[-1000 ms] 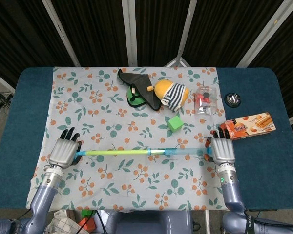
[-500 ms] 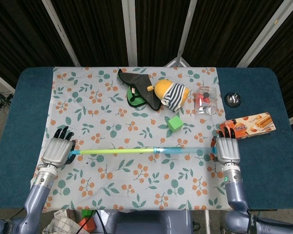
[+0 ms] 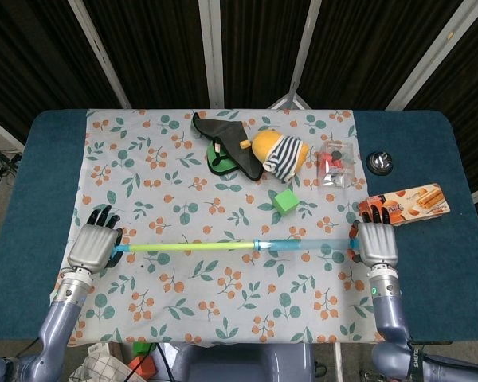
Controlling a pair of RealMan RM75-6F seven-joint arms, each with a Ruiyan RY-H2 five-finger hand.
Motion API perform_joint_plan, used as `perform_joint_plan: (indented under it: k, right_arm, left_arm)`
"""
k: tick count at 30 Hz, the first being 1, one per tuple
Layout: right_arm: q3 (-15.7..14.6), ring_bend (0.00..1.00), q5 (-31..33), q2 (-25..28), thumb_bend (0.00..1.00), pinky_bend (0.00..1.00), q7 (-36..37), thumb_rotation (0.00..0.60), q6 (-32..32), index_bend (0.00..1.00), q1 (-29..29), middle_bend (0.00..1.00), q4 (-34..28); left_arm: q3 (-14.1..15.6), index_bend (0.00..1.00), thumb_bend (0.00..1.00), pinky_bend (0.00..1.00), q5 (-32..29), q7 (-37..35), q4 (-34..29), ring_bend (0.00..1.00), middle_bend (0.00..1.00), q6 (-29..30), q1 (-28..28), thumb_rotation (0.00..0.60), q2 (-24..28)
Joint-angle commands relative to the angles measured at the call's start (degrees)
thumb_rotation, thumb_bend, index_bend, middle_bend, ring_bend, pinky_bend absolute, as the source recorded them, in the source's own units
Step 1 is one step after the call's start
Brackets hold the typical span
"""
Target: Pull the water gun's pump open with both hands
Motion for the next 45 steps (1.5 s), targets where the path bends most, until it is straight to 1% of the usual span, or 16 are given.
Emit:
perform_joint_plan:
  k: [1, 2, 3, 5, 7, 9, 10, 11, 14, 23, 26, 29, 34, 38, 41, 45]
  right_arm:
    - [-0.04, 0.00, 0.23, 0.08, 0.30, 0.00, -0.08, 0.600, -0.16, 0.74, 0.02, 0.23, 0.02]
    - [-0.08, 0.00, 0.29, 0.10, 0.30, 0.00, -0.06, 0.600, -0.19, 0.74, 0.00, 0.23, 0.02]
    - [-0.11, 0.00, 0.31, 0.13, 0.30, 0.00, -0.03, 0.600, -0.21, 0.72, -0.01, 0.23, 0.02]
    - [-0.21, 0.00, 0.39, 0.19, 0.30, 0.00, -0.03, 0.600, -0.34, 0.60, -0.03, 0.20, -0.03]
    - [-0.47, 0.00, 0.80, 0.45, 0.30, 0.00, -0.19, 0.600, -0.92, 0.33, -0.01, 0.10, -0.35]
    - [-0.77, 0.00, 1.29, 0.82, 0.30, 0.00, -0.86, 0.600, -1.45, 0.10, 0.14, 0.02, -0.66]
    - [-0.89, 0.00, 1.57, 1.04, 0.30, 0.00, -1.32, 0.600, -1.58, 0.04, 0.24, 0.00, -0.86]
    - [-0.91, 0.00, 1.87, 1.23, 0.30, 0.00, -1.84, 0.600, -1.51, 0.00, 0.39, 0.00, -1.12]
    - [-0.84, 0.00, 2.19, 1.48, 0.30, 0.00, -2.41, 0.600, -1.22, 0.00, 0.57, 0.00, -1.62]
    - [-1.24, 0.00, 1.63, 2.82, 0.30, 0.00, -2.46, 0.600, -0.47, 0.00, 0.45, 0.00, -3.14]
    - [-1.73, 0.00, 0.37, 3.60, 0.30, 0.00, -1.33, 0.600, -0.36, 0.00, -0.07, 0.00, -4.01]
    - [-2.62, 0.00, -2.26, 5.19, 0.30, 0.00, 1.10, 0.600, -0.13, 0.00, -1.19, 0.00, -5.64]
    - [-5.08, 0.00, -9.52, 9.75, 0.30, 0.00, 7.19, 0.600, 1.32, 0.00, -4.43, 0.00, -8.96]
    - [-8.12, 0.00, -18.21, 14.95, 0.30, 0.00, 14.14, 0.600, 4.78, 0.00, -8.59, 0.00, -10.81]
    - [-10.47, 0.00, -25.43, 19.12, 0.30, 0.00, 20.78, 0.600, 8.84, 0.00, -12.39, 0.00, -10.62]
    - [-12.78, 0.00, -31.86, 21.91, 0.30, 0.00, 29.22, 0.600, 14.15, 0.00, -17.17, 0.00, -8.43]
  left_arm:
    - [-0.07, 0.63, 0.53, 0.10, -0.07, 0.07, 0.03, 0.00, 0.18, -0.04, 0.01, 0.600, -0.07]
    - [-0.07, 0.62, 0.53, 0.10, -0.11, 0.12, 0.02, 0.00, 0.17, -0.07, 0.01, 0.600, -0.08]
    - [-0.06, 0.58, 0.51, 0.09, -0.13, 0.17, 0.01, 0.00, 0.16, -0.08, 0.02, 0.600, -0.10]
    - [-0.03, 0.48, 0.46, 0.08, -0.23, 0.26, 0.00, 0.00, 0.12, -0.12, 0.05, 0.600, -0.15]
    - [0.05, 0.34, 0.35, 0.06, -0.90, 0.63, -0.11, 0.00, 0.08, -0.40, 0.06, 0.600, -0.21]
    - [0.05, 0.23, 0.26, 0.05, -1.46, 0.91, -0.25, 0.00, 0.06, -0.61, 0.02, 0.600, -0.30]
    - [0.04, 0.20, 0.24, 0.05, -1.64, 1.00, -0.33, 0.00, 0.05, -0.70, -0.01, 0.600, -0.38]
    - [0.01, 0.17, 0.21, 0.05, -1.57, 1.00, -0.37, 0.00, 0.05, -0.68, -0.02, 0.600, -0.51]
    - [0.05, 0.14, 0.19, 0.04, -0.98, 0.70, -0.39, 0.00, 0.04, -0.49, 0.08, 0.600, -0.74]
    - [0.40, 0.14, 0.19, 0.04, 0.35, -0.08, -1.26, 0.00, 0.04, 0.17, 0.70, 0.600, 0.09]
    - [0.51, 0.14, 0.19, 0.04, 1.38, -1.75, -1.75, 0.00, 0.04, 0.65, 1.39, 0.600, 0.66]
    - [1.05, 0.14, 0.19, 0.04, 4.13, -4.92, -2.42, 0.00, 0.04, 1.95, 2.82, 0.600, 1.86]
    - [2.92, 0.13, 0.19, 0.04, 11.22, -13.42, -3.90, 0.00, 0.03, 5.89, 6.86, 0.600, 5.20]
    - [6.20, 0.08, 0.18, 0.01, 20.02, -21.58, -3.21, 0.00, 0.00, 11.29, 11.41, 0.600, 8.64]
    - [8.73, 0.07, 0.18, 0.01, 26.52, -27.50, -1.70, 0.00, 0.00, 16.43, 15.14, 0.600, 11.19]
    - [10.98, 0.03, 0.18, 0.00, 31.11, -33.37, -0.13, 0.00, 0.00, 20.94, 19.07, 0.600, 13.52]
